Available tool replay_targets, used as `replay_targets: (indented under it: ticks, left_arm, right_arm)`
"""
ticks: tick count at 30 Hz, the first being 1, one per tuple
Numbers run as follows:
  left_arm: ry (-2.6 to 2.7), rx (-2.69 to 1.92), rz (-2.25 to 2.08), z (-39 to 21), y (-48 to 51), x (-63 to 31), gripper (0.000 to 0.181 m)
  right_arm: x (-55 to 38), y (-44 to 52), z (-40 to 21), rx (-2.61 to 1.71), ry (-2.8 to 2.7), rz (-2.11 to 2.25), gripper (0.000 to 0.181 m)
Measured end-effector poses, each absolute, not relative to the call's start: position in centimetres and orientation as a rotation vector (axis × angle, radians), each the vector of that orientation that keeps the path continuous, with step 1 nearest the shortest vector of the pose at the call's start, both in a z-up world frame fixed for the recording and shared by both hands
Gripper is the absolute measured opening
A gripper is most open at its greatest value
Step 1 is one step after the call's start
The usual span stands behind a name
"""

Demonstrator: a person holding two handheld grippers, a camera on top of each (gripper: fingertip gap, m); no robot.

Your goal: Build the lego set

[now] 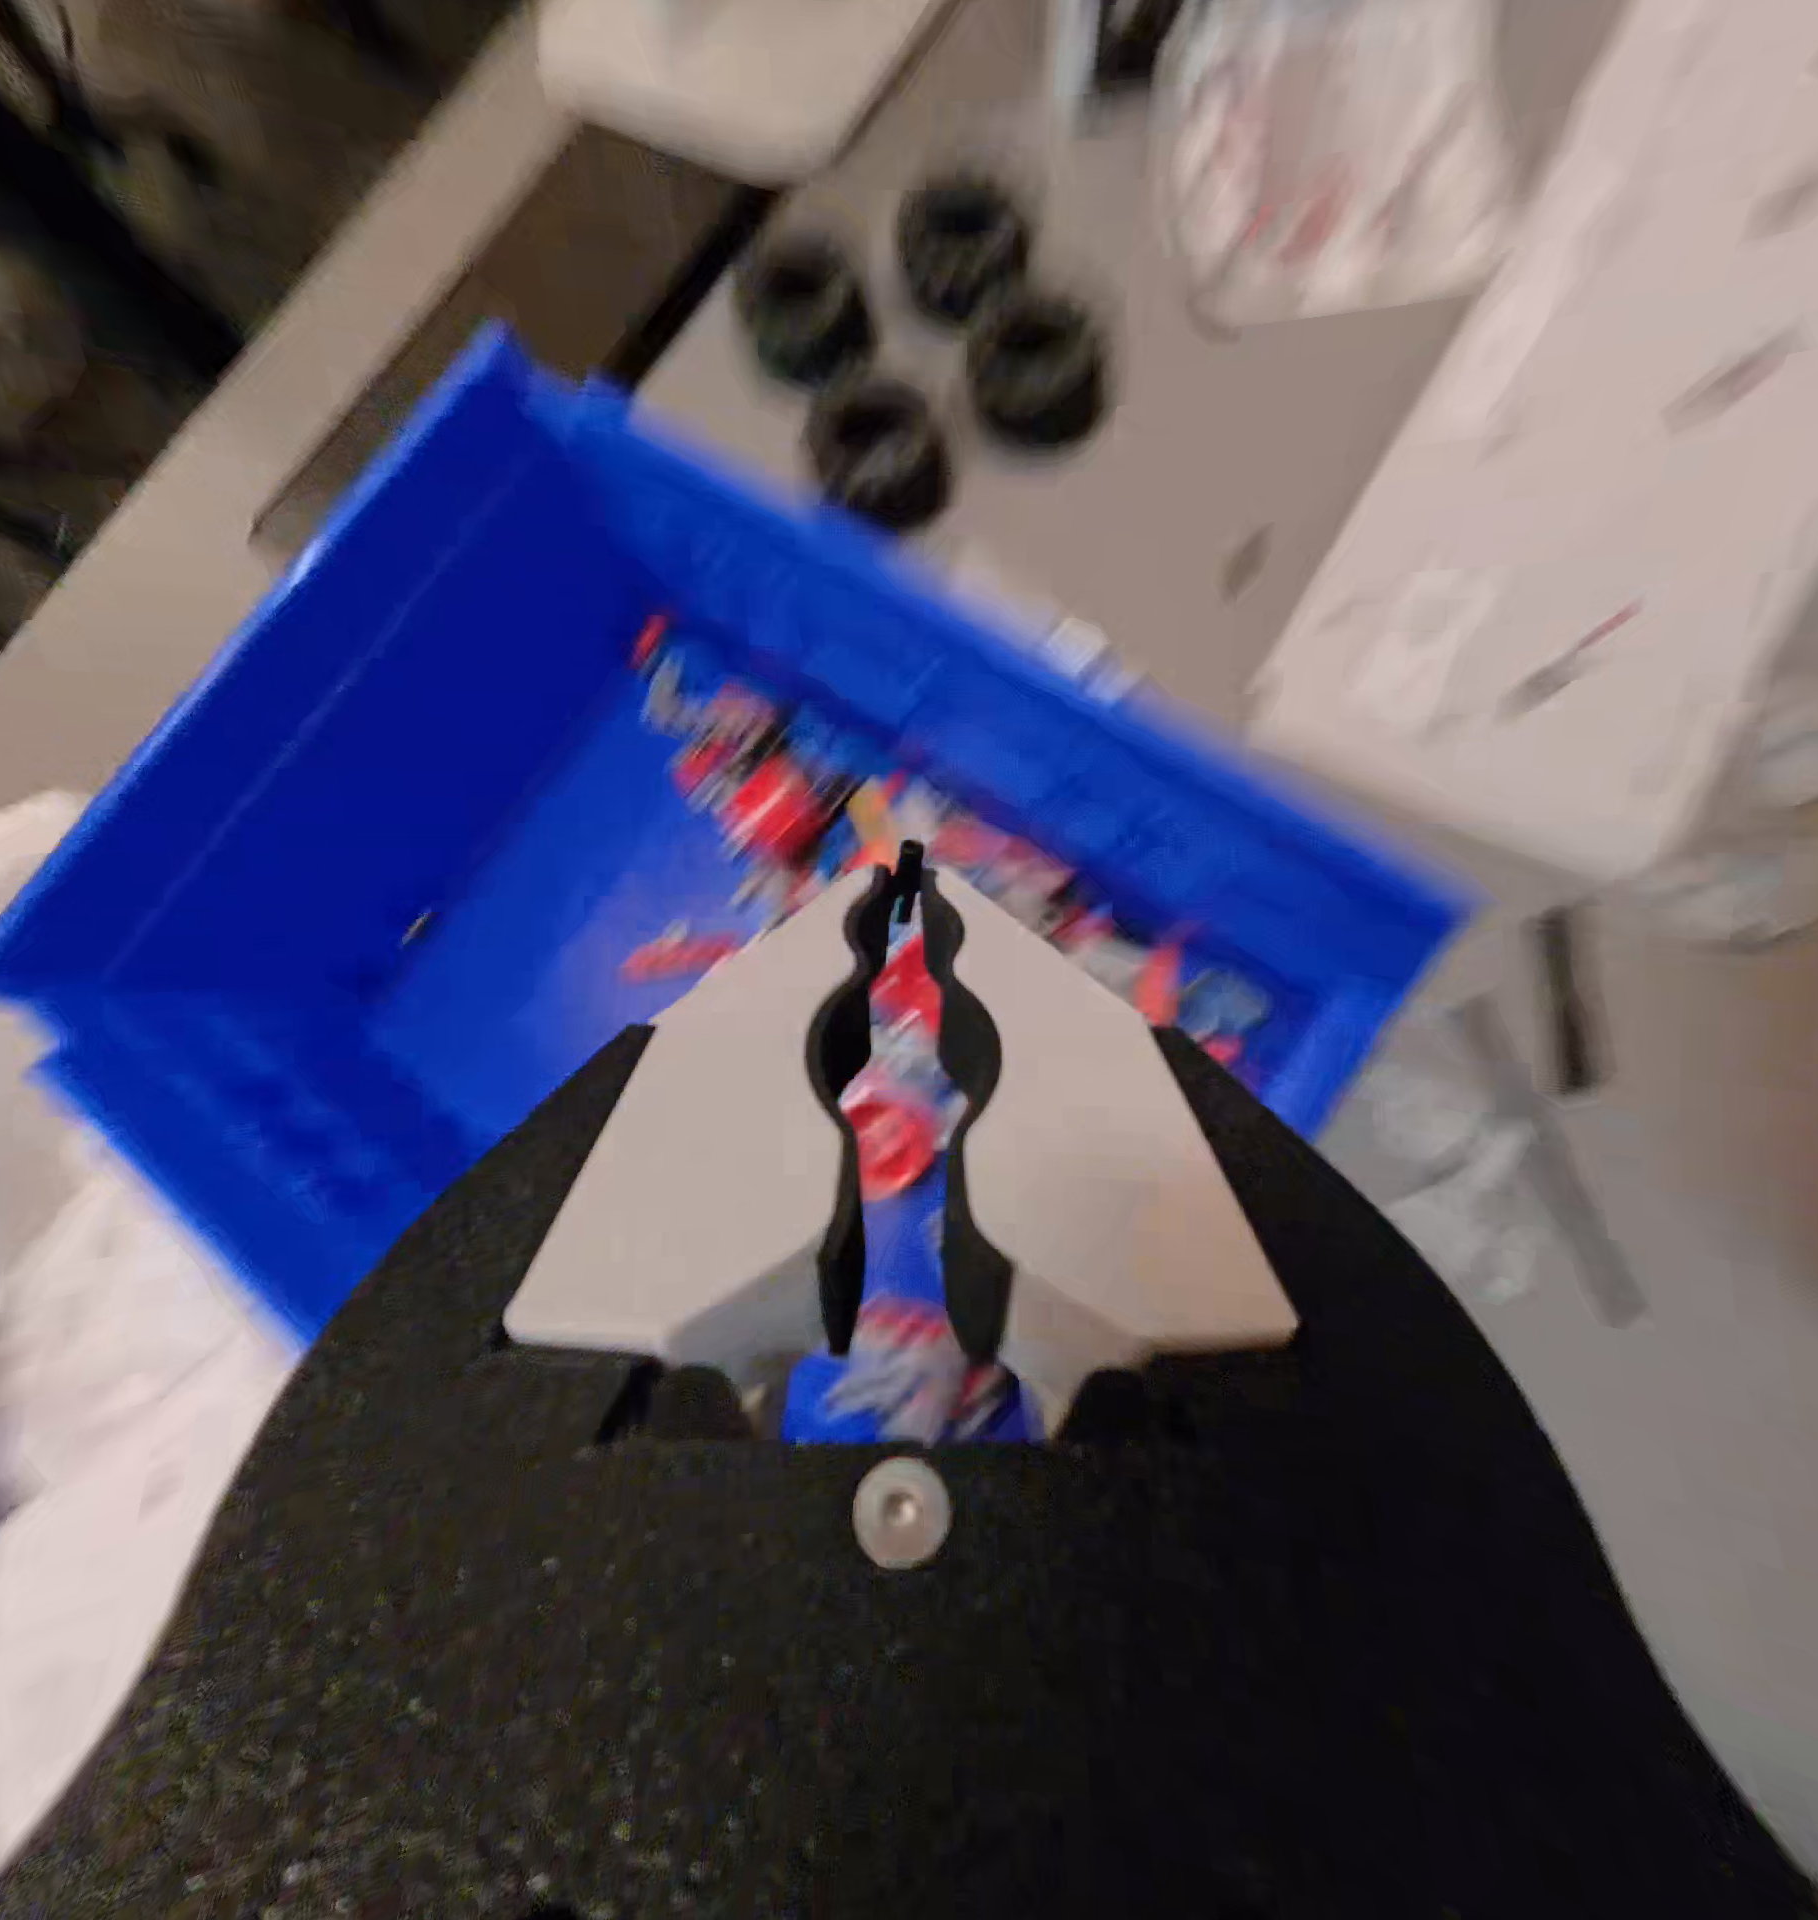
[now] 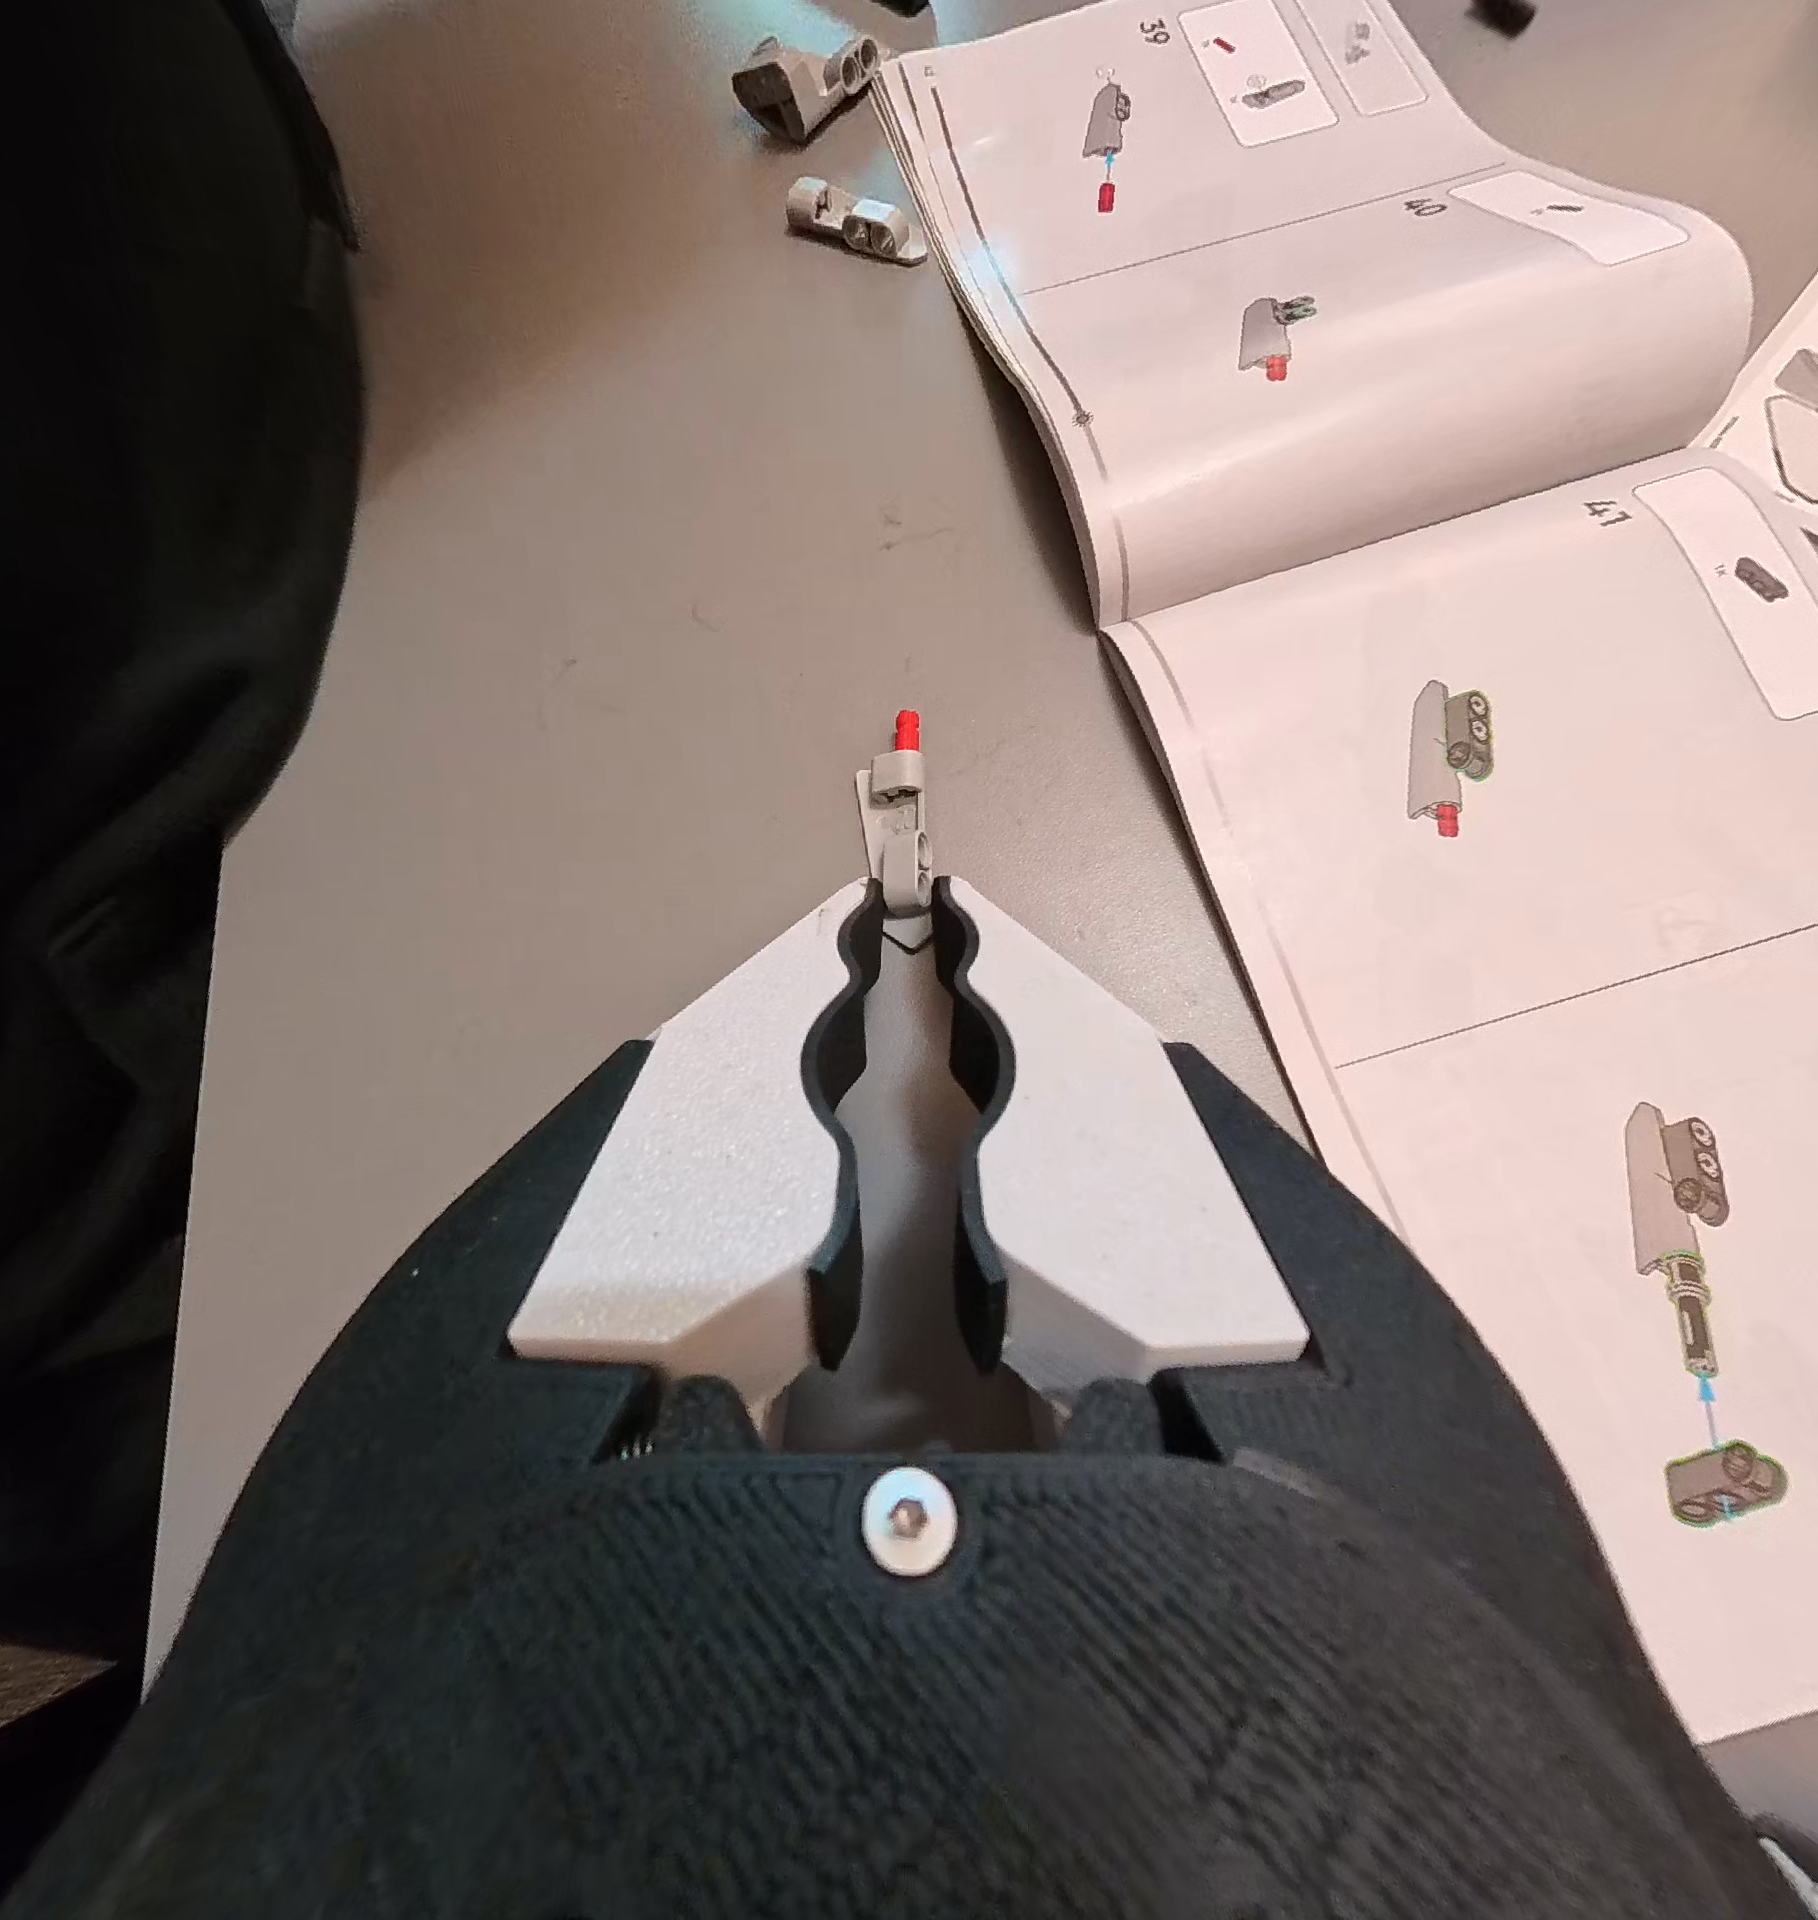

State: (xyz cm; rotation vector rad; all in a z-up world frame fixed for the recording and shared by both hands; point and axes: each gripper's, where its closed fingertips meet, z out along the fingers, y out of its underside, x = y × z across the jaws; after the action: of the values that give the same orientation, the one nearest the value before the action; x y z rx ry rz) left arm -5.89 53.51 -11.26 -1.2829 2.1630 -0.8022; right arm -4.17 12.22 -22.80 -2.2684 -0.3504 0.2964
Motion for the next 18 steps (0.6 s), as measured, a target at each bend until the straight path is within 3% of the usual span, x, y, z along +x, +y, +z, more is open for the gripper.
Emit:
replay_targets:
  ticks: [3,8,14,16,18]
  left_arm:
    - [2.058,-1.183,-1.146,-9.3,43.9,-6.1,0.002]
    - [2.175,-1.237,-1.026,-17.2,32.7,-3.6,0.003]
    - [2.268,-1.217,-0.776,-22.5,31.1,-2.1,0.004]
    - [2.270,-1.237,-0.755,-22.4,32.0,-2.2,0.022]
    - [2.203,-1.286,-0.815,-20.8,33.4,-1.7,0.026]
  right_arm:
    - [-4.2,12.2,-22.8,-2.268,-0.352,0.291,0.008]
    - [-4.1,12.2,-22.8,-2.268,-0.351,0.284,0.008]
    - [-4.1,12.2,-22.8,-2.265,-0.363,0.258,0.008]
    - [-4.1,12.2,-22.8,-2.263,-0.373,0.235,0.008]
    - [-4.1,12.2,-22.8,-2.260,-0.385,0.208,0.008]
